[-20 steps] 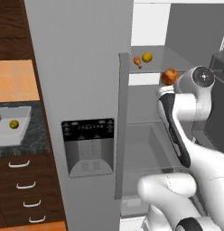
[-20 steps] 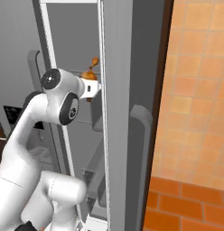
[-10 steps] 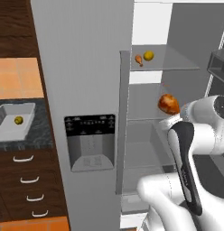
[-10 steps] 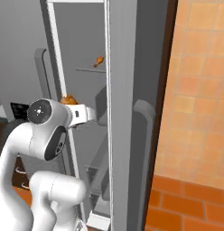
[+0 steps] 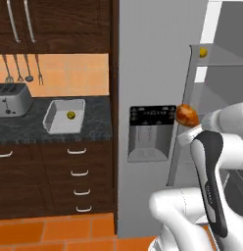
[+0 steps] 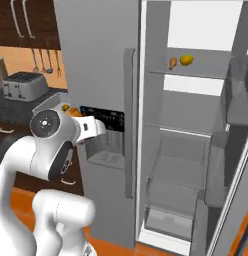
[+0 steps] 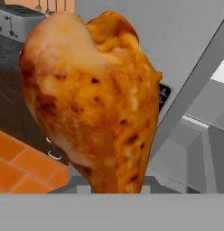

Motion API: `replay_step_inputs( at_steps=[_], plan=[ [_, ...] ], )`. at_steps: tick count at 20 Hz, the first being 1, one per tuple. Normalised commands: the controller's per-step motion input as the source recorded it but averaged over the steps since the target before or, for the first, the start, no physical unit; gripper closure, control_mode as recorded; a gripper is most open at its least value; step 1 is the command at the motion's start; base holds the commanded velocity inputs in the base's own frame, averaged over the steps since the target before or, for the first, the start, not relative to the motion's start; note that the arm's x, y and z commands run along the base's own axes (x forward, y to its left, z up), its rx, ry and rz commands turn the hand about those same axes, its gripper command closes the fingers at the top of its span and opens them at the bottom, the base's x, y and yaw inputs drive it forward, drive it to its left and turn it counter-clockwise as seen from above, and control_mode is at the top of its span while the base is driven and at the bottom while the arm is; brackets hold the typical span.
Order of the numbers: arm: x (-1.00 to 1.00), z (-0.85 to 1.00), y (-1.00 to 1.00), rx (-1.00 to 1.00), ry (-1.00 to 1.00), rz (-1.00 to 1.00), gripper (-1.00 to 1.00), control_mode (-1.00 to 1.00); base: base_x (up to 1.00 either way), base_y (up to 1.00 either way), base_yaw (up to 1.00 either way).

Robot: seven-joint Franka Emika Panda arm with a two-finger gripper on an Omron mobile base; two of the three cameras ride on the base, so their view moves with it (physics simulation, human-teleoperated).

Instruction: Place one lemon and one chicken drumstick in each tupperware on the nearby counter, to pack two identical lunches.

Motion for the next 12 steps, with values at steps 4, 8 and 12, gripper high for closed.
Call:
replay_step_inputs(
  at_steps=[4, 8, 12],
  plan=[
    [0.0, 0.0, 0.0, 0.0, 0.0, 0.0, 1.0, 1.0, 0.26, 1.0, 0.0],
    [0.0, 0.0, 0.0, 0.0, 0.0, 0.0, 1.0, 1.0, 0.41, 1.0, 0.0],
    [0.0, 0.0, 0.0, 0.0, 0.0, 0.0, 1.0, 1.0, 0.87, 1.0, -0.1]
  ],
)
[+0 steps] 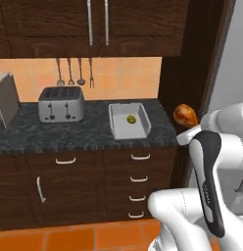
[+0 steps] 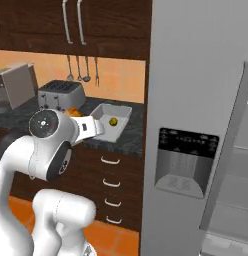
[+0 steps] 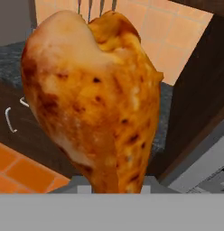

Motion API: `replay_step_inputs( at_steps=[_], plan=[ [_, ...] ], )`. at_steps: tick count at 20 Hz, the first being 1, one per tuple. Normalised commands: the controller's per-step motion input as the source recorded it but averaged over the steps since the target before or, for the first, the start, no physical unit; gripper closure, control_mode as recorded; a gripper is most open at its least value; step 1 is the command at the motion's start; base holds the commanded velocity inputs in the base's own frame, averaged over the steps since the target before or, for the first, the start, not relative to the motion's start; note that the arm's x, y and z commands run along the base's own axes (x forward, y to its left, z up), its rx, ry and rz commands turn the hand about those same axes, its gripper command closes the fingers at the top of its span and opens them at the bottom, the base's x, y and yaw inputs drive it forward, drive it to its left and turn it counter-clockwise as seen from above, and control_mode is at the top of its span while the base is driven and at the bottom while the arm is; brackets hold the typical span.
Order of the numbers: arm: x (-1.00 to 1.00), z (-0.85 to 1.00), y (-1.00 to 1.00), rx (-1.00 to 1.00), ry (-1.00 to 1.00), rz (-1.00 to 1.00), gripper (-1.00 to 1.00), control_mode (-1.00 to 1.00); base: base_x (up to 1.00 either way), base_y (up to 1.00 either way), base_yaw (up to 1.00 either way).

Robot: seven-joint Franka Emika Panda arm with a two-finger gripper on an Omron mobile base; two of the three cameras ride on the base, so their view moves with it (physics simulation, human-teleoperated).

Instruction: Place one lemon and one chicken drumstick in each tupperware on the nearby counter, to pack two identical lunches.

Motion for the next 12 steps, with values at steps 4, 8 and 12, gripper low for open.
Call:
replay_step_inputs(
  at_steps=[4, 8, 12],
  plan=[
    [0.0, 0.0, 0.0, 0.0, 0.0, 0.0, 1.0, 1.0, 0.79, 0.73, -0.24],
    [0.0, 0.0, 0.0, 0.0, 0.0, 0.0, 1.0, 1.0, 0.78, 0.37, -0.25],
    [0.0, 0.0, 0.0, 0.0, 0.0, 0.0, 1.0, 1.0, 0.77, 0.03, -0.27]
  ],
)
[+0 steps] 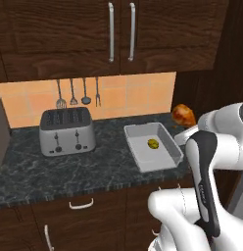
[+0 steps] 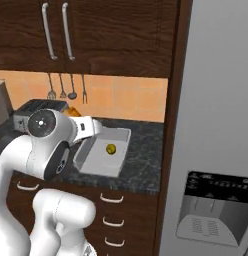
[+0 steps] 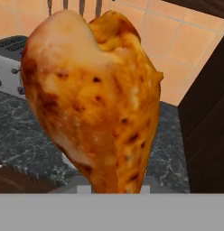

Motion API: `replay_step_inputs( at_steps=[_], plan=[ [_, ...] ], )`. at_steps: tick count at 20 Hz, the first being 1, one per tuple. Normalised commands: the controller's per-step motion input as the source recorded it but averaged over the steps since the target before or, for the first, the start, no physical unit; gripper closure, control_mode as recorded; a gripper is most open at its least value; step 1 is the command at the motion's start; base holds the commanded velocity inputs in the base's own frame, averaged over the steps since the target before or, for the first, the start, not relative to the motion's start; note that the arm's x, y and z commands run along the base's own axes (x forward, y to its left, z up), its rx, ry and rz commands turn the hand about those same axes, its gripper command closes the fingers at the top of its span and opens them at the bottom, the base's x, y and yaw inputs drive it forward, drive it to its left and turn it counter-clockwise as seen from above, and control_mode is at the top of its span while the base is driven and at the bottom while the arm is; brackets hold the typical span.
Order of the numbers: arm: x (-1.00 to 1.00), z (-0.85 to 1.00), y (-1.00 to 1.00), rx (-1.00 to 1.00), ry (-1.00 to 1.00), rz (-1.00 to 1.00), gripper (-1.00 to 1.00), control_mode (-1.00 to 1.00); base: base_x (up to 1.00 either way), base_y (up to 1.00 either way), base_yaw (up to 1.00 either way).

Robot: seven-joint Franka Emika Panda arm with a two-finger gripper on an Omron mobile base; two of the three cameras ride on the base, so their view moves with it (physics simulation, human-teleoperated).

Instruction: Place one lemon and one chicken drumstick in each tupperware on the nearby counter, to pack two identical lunches.

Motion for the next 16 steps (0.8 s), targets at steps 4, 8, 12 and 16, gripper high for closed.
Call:
replay_step_inputs(
  at_steps=[4, 8, 12, 16],
  plan=[
    [0.0, 0.0, 0.0, 0.0, 0.0, 0.0, 1.0, 1.0, 0.52, 0.19, -0.25],
    [0.11, -0.37, 0.24, -0.06, 0.05, -0.07, 1.0, -1.0, 0.07, 0.24, -0.09],
    [0.44, -0.79, 0.21, -0.05, 0.17, -0.06, 1.0, -1.0, 0.0, 0.0, 0.0],
    [0.79, -0.92, 0.0, 0.0, 0.13, 0.0, 1.0, -1.0, 0.0, 0.0, 0.0]
  ],
)
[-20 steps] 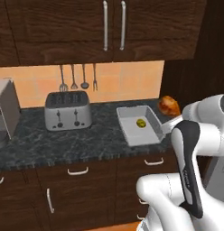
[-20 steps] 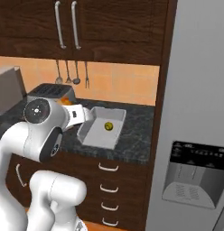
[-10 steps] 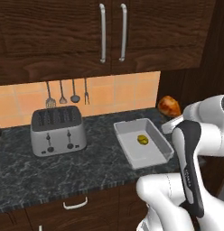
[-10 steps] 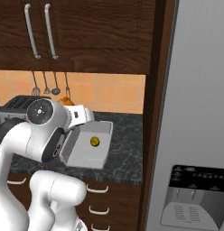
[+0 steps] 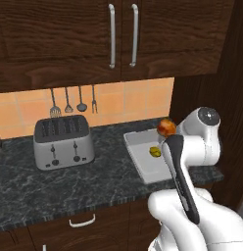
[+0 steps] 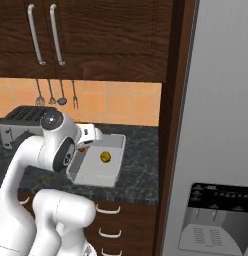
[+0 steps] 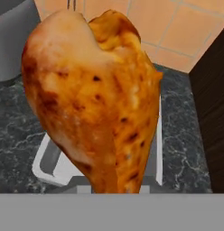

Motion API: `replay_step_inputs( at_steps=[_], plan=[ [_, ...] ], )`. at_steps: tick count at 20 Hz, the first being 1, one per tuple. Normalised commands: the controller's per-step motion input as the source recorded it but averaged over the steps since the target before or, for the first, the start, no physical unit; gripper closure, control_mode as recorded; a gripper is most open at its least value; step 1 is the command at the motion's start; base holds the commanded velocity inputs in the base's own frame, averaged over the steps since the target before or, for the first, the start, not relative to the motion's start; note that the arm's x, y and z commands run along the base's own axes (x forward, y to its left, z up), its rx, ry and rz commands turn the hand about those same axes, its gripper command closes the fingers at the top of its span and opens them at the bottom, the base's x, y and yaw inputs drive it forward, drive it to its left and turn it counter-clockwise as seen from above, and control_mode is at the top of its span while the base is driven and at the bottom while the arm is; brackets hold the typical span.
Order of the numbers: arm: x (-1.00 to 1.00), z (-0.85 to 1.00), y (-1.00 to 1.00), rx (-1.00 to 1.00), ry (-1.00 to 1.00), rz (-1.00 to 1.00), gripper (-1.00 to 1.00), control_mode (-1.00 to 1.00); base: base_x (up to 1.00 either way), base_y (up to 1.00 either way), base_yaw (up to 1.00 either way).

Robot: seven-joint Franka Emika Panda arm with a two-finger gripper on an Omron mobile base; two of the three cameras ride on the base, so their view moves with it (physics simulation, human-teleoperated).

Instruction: Place one lemon and one chicken drumstick in each tupperware on the nearby counter, to pack two identical lunches.

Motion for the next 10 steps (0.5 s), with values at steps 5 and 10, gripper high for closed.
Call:
replay_step_inputs(
  at_steps=[5, 10],
  plan=[
    [0.68, -0.83, 0.01, 0.0, 0.04, 0.0, 1.0, -1.0, 0.0, 0.0, 0.0],
    [0.34, -0.6, 0.18, 0.0, 0.03, 0.0, 1.0, -1.0, 0.0, 0.0, 0.0]
  ],
)
